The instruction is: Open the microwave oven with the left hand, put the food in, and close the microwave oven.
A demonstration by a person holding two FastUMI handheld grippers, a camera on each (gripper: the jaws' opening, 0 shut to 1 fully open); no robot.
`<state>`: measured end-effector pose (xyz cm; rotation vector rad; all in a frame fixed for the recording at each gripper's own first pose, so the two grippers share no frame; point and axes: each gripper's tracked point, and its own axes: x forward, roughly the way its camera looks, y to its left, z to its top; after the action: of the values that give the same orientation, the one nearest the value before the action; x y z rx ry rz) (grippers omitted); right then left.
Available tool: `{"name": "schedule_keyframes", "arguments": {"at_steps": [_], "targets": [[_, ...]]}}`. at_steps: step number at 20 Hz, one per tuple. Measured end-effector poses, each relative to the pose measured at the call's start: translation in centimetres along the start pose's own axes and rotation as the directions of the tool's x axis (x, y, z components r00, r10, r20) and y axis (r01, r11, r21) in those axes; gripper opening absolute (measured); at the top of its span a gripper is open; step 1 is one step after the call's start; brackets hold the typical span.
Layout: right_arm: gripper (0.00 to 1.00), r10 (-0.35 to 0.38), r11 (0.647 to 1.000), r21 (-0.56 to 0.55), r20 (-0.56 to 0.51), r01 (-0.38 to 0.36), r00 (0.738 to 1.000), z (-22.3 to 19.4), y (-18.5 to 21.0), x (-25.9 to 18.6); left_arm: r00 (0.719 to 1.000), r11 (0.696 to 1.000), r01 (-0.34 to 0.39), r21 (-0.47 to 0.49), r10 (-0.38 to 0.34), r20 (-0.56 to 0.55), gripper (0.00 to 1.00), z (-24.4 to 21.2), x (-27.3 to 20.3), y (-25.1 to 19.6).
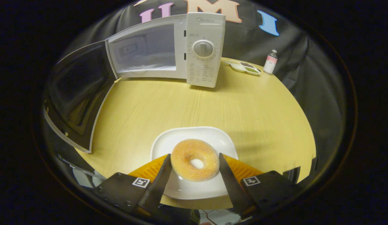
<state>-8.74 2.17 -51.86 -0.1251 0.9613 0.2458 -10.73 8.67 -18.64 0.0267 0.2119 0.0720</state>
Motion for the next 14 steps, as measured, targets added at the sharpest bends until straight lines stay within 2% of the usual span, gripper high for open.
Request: {"name": "schedule_keyframes", "arguments": {"at_steps": [1, 3, 5, 6, 7, 8, 10, 14], "targets": [[0.83, 0.004, 1.000, 0.003, 0.000, -0.004, 1.000, -0.1, 0.0, 0.0, 0.999, 1.000, -0.014, 0.003, 0.014, 0.040, 0.94, 1.7, 0.2, 0.4], [0.84, 0.012, 1.000, 0.005, -0.006, -0.012, 1.000, -0.2, 0.1, 0.0, 0.993, 0.999, -0.034, 0.014, 0.033, 0.115, 0.94, 5.2, 0.4, 1.3], [0.71, 0.021, 1.000, 0.010, -0.019, -0.021, 1.000, -0.3, 0.3, -0.1, 0.984, 0.998, -0.052, 0.026, 0.047, 0.172, 0.95, 8.1, 0.5, 1.9], [0.71, 0.015, 1.000, 0.012, -0.021, -0.015, 1.000, -0.3, 0.2, -0.2, 0.978, 0.998, -0.059, 0.027, 0.052, 0.202, 0.92, 9.5, 0.4, 2.1], [0.61, 0.020, 1.000, 0.018, -0.033, -0.019, 0.999, -0.5, 0.3, -0.2, 0.972, 0.997, -0.067, 0.025, 0.059, 0.227, 0.92, 10.8, 0.3, 2.2], [0.61, 0.017, 1.000, 0.016, -0.031, -0.016, 0.999, -0.4, 0.3, 0.0, 0.965, 0.997, -0.074, 0.020, 0.067, 0.252, 0.94, 11.9, 0.2, 2.5], [0.44, 0.014, 1.000, -0.003, -0.030, -0.014, 0.999, -0.3, 0.4, -0.2, 0.954, 0.997, -0.081, 0.006, 0.076, 0.289, 0.91, 13.6, 0.0, 2.6], [0.44, 0.034, 0.999, 0.013, 0.009, -0.035, 0.999, 1.4, 1.1, -0.9, 0.946, 0.997, -0.082, 0.016, 0.072, 0.314, 0.92, 14.5, 0.0, 2.4]]}}
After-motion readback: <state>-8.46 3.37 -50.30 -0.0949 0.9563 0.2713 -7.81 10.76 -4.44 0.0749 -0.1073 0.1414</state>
